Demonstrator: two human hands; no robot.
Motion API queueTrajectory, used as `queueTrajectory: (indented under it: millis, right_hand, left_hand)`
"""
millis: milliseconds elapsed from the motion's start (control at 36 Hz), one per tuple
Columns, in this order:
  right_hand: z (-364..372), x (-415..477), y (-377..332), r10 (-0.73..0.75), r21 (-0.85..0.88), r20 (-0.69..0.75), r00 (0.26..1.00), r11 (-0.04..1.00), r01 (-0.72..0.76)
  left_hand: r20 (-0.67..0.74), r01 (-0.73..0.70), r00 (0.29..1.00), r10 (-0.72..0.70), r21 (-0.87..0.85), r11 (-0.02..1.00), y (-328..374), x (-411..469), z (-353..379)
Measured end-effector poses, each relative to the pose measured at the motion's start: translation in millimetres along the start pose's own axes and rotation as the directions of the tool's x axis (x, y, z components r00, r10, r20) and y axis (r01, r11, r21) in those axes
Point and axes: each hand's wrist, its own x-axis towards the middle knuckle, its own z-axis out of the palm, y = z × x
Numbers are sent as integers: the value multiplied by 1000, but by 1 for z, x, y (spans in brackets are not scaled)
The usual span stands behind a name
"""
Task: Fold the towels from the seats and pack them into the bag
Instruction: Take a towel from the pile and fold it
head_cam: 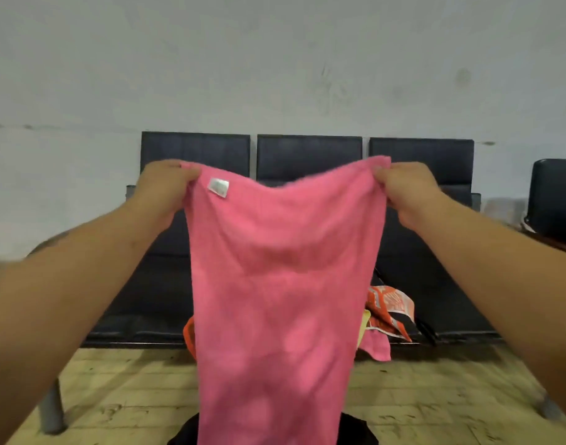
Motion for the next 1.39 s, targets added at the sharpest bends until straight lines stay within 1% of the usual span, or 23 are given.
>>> queueTrajectory:
  millis: [83, 167, 222, 278, 333, 361, 417, 500, 556, 611, 667, 694, 722, 833, 944, 1000, 1083, 1194, 1278, 1389]
  right_hand:
    - [7, -16, 28, 90, -81, 68, 994, 993, -84]
    - [16, -36, 57, 111, -176, 115, 987, 980, -90]
    - [22, -47, 75, 118, -185, 105, 987, 978, -97]
    - [28, -61, 90, 129, -195, 111, 985, 975, -106]
    - [34, -69, 109, 131, -206, 133, 982, 973, -102]
    - [38, -72, 120, 137, -217, 141, 980, 971, -104]
    - [47, -83, 136, 126, -249, 140, 982, 964, -88]
    - [60, -99, 152, 52, -243, 195, 979, 970, -3]
    - [68, -106, 165, 28, -246, 241, 970, 969, 33]
    - [75, -107, 180, 33, -234, 271, 962, 972, 33]
    - [80, -104, 186, 40, -241, 283, 958, 970, 30]
    - [82, -101, 188, 44, -242, 285, 958, 970, 27]
    - [84, -98, 190, 48, -237, 286, 957, 971, 23]
    - [88, -88, 197, 89, -231, 331, 940, 973, -11]
    - [92, -83, 203, 140, -232, 344, 928, 971, -60]
    - [96, -85, 202, 159, -181, 366, 917, 979, -97]
    - [101, -90, 200, 157, -109, 382, 911, 986, -125]
    - [100, -95, 200, 180, -59, 426, 887, 984, -171]
    - [97, -101, 200, 205, -68, 458, 865, 978, -196]
    - [91, -105, 197, 213, -33, 513, 832, 973, -228]
  left_hand:
    - [30, 64, 997, -65, 12, 998, -25, -20, 10]
    - [41, 124, 991, -126, 59, 991, -49, -40, 23]
    - [40, 148, 988, -151, 69, 987, -61, -53, 30]
    - [27, 146, 989, -148, 64, 987, -75, -64, 38]
    - [14, 129, 991, -131, 95, 987, -92, -73, 45]
    - [33, 122, 991, -126, 98, 988, -101, -78, 49]
    - [131, 140, 980, -150, 79, 987, -115, -87, 56]
    - [309, 210, 926, -214, 47, 977, -127, -104, 68]
    - [410, 269, 880, -242, -9, 963, -141, -114, 79]
    - [515, 319, 819, -251, -45, 947, -155, -121, 89]
    - [608, 338, 752, -253, -26, 941, -161, -120, 95]
    - [633, 336, 732, -250, -16, 942, -163, -117, 97]
    - [638, 314, 732, -239, -5, 949, -164, -113, 98]
    - [592, 152, 786, -177, 92, 984, -172, -102, 96]
    - [564, 21, 817, -120, 180, 983, -180, -96, 97]
    - [540, -61, 839, -71, 223, 973, -183, -93, 101]
    - [529, -70, 848, -38, 182, 981, -183, -91, 104]
    - [584, -79, 812, -9, 125, 989, -182, -94, 105]
    - [591, -107, 807, -10, 164, 981, -183, -98, 106]
    - [552, -148, 834, 8, 209, 967, -177, -105, 104]
